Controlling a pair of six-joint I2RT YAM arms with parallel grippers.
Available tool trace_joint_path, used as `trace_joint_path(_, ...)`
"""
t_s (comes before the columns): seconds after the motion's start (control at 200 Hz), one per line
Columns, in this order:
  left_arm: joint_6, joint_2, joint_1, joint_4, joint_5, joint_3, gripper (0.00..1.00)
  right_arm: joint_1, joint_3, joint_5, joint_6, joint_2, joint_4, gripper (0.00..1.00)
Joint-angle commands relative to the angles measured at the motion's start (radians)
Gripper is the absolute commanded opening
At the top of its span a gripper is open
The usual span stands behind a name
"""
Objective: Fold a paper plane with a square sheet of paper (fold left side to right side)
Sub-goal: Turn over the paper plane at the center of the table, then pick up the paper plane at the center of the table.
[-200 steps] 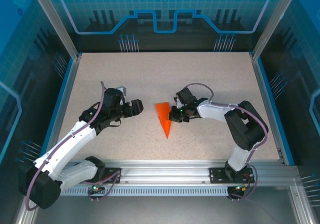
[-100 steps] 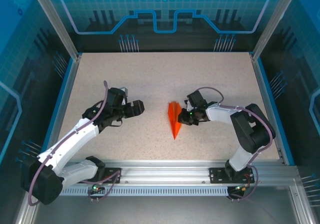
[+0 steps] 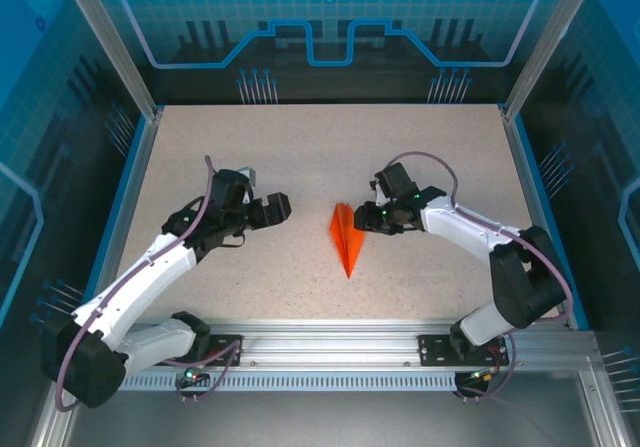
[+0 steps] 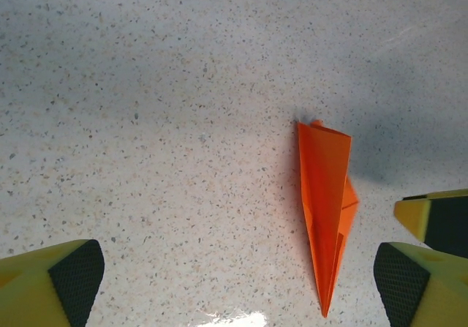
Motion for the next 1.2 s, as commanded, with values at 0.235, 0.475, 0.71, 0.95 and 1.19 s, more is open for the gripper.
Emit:
trace_joint_path(0.235, 0.067, -0.089, 0.016, 0.075, -0.015, -0.012, 0.99, 0.132, 0.140, 0.159, -0.019, -0.083, -0.323, 0.71)
trace_joint_path(0.475, 0.095, -0.117, 0.016, 0.062, 0.013, -0.039, 0.99, 0.215, 0.154, 0.163, 0.028, -0.031, -0.360, 0.77)
trace_joint_path(0.71, 0.099, -0.130, 0.016, 0.054, 0.011, -0.057, 0.99, 0.266, 0.192, 0.167, 0.058, 0.089, -0.326, 0.76)
trace_joint_path(0.95, 0.096, -0.127, 0.017, 0.040, -0.005, -0.063, 0.99, 0.269, 0.246, 0.144, 0.053, 0.214, -0.297, 0.66)
trace_joint_path(1.19, 0.097, -0.115, 0.017, 0.035, -0.011, -0.058, 0.99, 0.266, 0.266, 0.146, 0.061, 0.286, -0.288, 0.50)
